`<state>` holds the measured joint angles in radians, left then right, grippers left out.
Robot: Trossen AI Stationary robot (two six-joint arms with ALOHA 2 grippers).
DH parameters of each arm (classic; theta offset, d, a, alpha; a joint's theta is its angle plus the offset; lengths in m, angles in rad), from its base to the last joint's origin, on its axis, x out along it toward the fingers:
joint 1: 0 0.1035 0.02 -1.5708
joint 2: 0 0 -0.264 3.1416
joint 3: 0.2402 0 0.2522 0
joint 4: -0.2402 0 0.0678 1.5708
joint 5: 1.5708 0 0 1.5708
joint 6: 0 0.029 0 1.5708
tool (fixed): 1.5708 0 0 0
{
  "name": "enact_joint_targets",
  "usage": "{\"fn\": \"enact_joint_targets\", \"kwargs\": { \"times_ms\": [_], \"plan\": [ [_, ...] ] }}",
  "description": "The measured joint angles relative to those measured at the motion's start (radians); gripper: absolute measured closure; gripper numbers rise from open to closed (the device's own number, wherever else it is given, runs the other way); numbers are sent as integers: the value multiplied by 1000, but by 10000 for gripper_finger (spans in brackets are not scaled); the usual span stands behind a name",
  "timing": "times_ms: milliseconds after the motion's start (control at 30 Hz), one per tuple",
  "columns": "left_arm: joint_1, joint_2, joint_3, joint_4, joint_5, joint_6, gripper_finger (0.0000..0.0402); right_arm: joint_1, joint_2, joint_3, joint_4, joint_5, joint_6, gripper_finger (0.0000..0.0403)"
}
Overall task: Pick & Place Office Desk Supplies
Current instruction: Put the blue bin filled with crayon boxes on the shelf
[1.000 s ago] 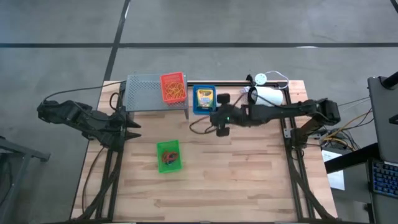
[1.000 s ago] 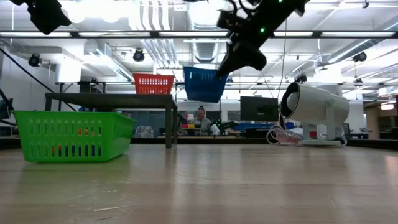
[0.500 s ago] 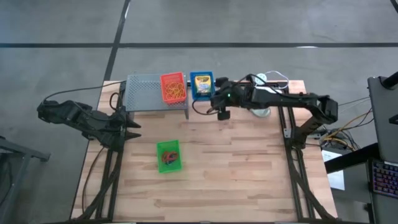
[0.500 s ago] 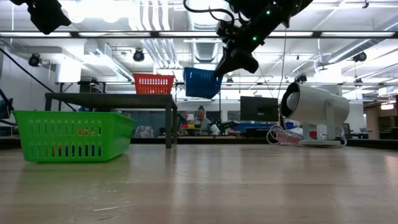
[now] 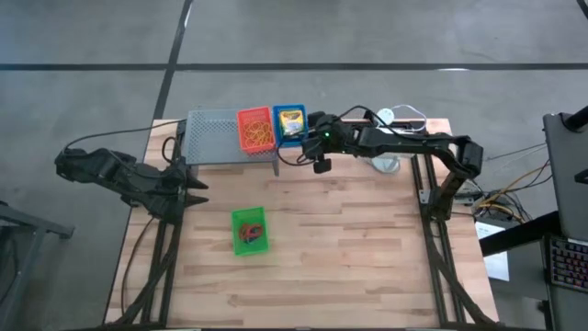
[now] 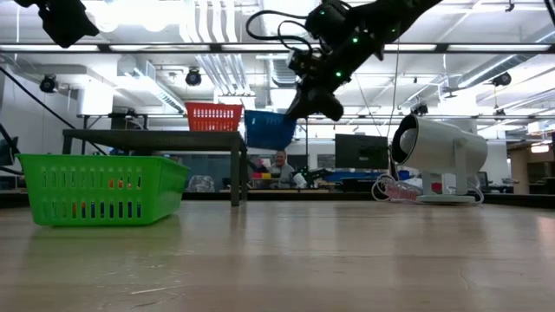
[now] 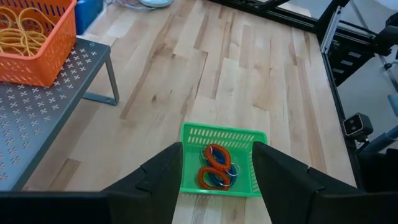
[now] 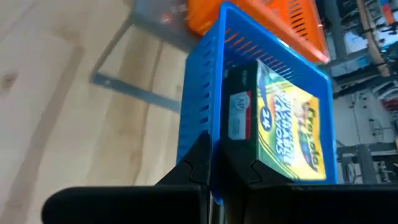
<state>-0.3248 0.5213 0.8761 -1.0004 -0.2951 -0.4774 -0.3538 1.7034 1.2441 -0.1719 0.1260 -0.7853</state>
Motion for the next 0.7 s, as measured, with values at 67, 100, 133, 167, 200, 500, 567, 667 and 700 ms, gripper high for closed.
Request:
{"fn": "enact_joint_targets", "kwargs": {
  "times_ms": [67, 100, 133, 167, 200, 500, 567, 667, 700],
  "plan": [
    [0, 0, 0, 0, 0, 0, 201, -4, 17, 29, 3, -1, -1, 395],
    [0, 0, 0, 0, 0, 0, 201, -5, 26, 42, 2, -5, -6, 395],
    [0, 0, 0, 0, 0, 0, 201, -6, 35, 57, 2, -12, -11, 395],
    [0, 0, 0, 0, 0, 0, 201, -6, 41, 70, 2, -18, -16, 395],
    [0, 0, 0, 0, 0, 0, 201, -6, 49, 81, -2, -24, -19, 395],
    [0, 0, 0, 0, 0, 0, 201, -4, 152, 194, -17, -73, -14, 395],
    [0, 0, 0, 0, 0, 0, 201, -2, 169, 221, -30, -78, -4, 395],
    [0, 0, 0, 0, 0, 0, 201, 11, 199, 269, -41, -76, 0, 395],
    [0, 0, 0, -1, 0, 0, 201, 17, 209, 287, -59, -77, 0, 395]
  ]
}}
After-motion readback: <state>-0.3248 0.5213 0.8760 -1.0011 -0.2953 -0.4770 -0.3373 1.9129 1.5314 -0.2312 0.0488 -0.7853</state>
